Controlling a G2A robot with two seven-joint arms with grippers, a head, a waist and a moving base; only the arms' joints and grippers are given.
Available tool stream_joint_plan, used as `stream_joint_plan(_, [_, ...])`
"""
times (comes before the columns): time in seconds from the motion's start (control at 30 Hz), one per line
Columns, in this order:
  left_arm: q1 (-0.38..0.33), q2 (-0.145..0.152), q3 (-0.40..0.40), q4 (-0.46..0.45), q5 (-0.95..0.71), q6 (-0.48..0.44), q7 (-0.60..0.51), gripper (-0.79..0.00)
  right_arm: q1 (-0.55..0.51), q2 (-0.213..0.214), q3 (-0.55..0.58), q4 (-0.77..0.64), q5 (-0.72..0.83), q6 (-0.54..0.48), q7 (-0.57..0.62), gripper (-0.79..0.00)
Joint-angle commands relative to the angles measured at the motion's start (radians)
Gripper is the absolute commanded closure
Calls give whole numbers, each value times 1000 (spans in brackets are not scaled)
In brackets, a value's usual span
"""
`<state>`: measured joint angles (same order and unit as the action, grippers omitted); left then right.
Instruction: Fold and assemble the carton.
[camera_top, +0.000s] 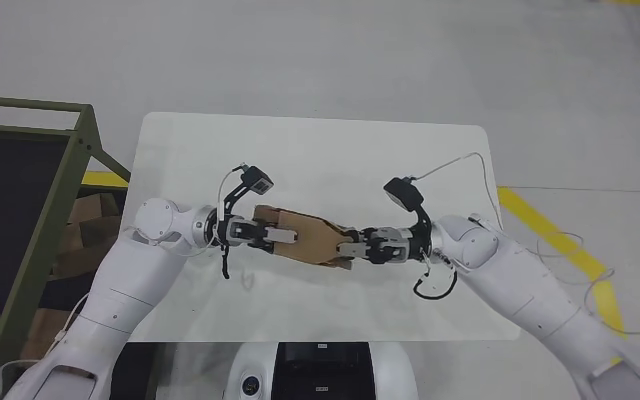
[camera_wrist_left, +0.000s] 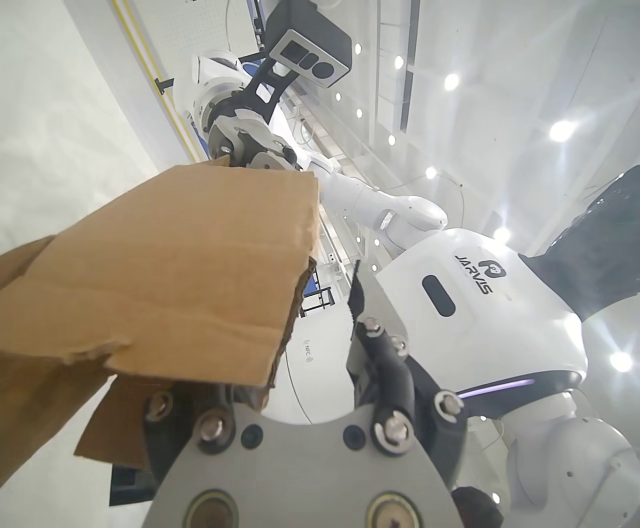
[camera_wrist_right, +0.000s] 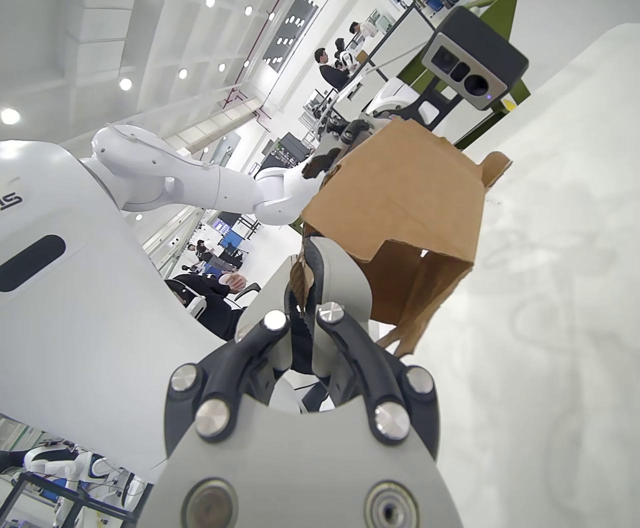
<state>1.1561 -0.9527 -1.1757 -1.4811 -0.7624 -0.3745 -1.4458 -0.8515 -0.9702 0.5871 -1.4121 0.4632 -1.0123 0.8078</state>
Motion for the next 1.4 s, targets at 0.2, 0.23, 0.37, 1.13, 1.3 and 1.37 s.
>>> stream_joint_plan(0.2, [2, 2, 1, -6, 5, 0, 0, 0, -1, -4, 5, 16, 7, 0, 0, 0])
stream_joint_plan(0.23, [3, 2, 0, -5, 5, 0, 0, 0, -1, -5, 6, 17, 5, 0, 0, 0])
stream_joint_plan(0.37, [4, 3, -3, 5, 7, -14, 14, 0, 0, -6, 9, 23, -18, 0, 0, -727])
stream_joint_plan(1.13, [14, -9, -9, 54, -55, -104, 104, 0, -285, 34, 374, -206, -422, 0, -264, -785])
stream_joint_plan(1.3, [30, -11, -12, 20, -7, -105, 175, 0, -290, 31, 382, -254, -477, 0, -280, -785])
stream_joint_plan(1.37, [37, -13, -20, 12, 13, -145, 200, 0, -300, 29, 393, -275, -518, 0, -304, -785])
